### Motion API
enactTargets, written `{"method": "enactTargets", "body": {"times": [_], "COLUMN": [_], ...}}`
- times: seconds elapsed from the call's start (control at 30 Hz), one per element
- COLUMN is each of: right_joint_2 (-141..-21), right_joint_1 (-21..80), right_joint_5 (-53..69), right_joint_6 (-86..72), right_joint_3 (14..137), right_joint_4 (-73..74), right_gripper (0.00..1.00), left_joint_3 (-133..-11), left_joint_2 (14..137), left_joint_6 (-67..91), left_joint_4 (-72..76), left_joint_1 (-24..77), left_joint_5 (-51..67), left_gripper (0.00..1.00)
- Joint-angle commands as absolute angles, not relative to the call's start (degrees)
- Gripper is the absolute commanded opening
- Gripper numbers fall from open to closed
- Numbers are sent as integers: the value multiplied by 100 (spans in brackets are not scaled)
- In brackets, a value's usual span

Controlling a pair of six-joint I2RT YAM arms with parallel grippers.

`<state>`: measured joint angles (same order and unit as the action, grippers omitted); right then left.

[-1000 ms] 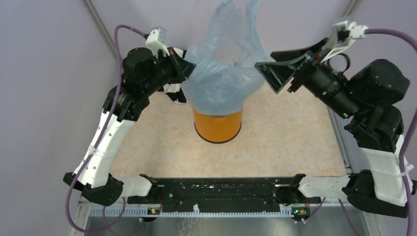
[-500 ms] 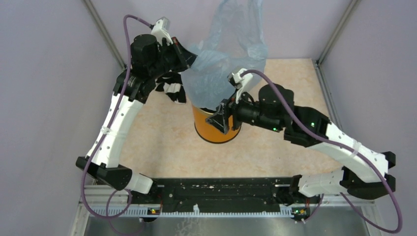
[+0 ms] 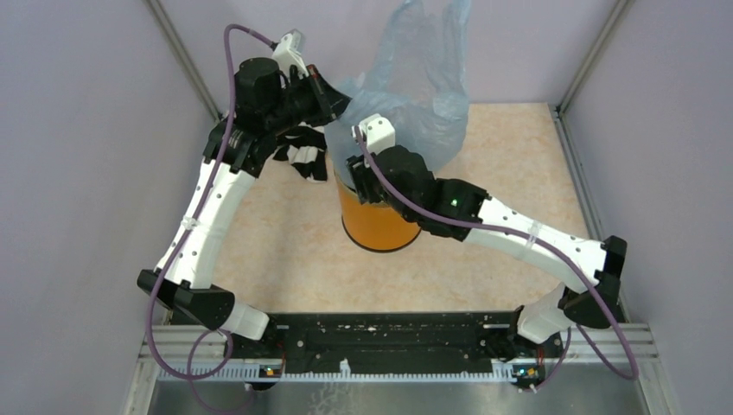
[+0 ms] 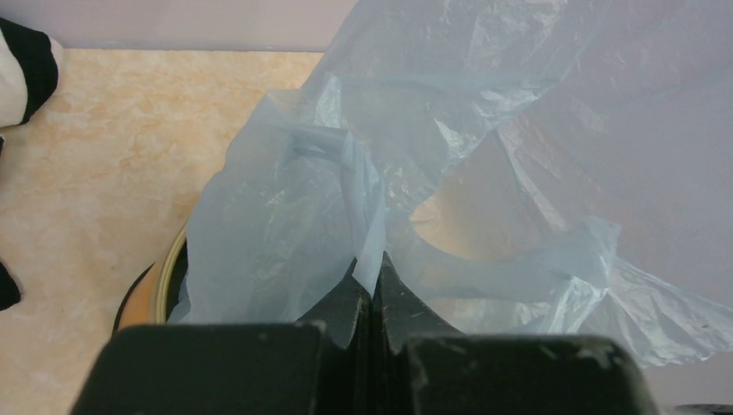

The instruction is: Put the trash bags into the trash bin

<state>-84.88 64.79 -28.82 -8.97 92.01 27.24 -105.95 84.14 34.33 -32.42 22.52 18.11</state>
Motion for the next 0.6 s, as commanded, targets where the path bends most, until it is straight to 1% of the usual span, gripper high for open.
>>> {"method": "enactTargets", "body": {"times": [0.0, 0.17, 0.3, 0.4, 0.57], "right_joint_2": [-8623, -8662, -8401, -8191, -7853], "right_joint_1": [6001, 5985, 6077, 6231, 6499], "right_joint_5": [-3406, -3048, -2682, -2361, -1725], "right_joint_6": [-917, -1016, -1098, -1061, -1029], "right_joint_3": [9022, 8819, 9017, 9332, 9925], "right_joint_4": [2530, 2767, 3004, 3173, 3462], "right_gripper": [50, 49, 50, 57, 73], "left_joint_3": [-10771, -10505, -10245, -10047, -9838], "left_joint_2": [8436, 8353, 8251, 8086, 7835], "left_joint_6": [3402, 3407, 3383, 3349, 3247], "left_joint_4": [-2961, -2902, -2926, -3026, -3341], "left_joint_1": [2208, 2191, 2168, 2154, 2099], "left_joint_5": [1925, 1875, 1808, 1570, 849], "left_gripper": [0, 0, 0, 0, 0]}}
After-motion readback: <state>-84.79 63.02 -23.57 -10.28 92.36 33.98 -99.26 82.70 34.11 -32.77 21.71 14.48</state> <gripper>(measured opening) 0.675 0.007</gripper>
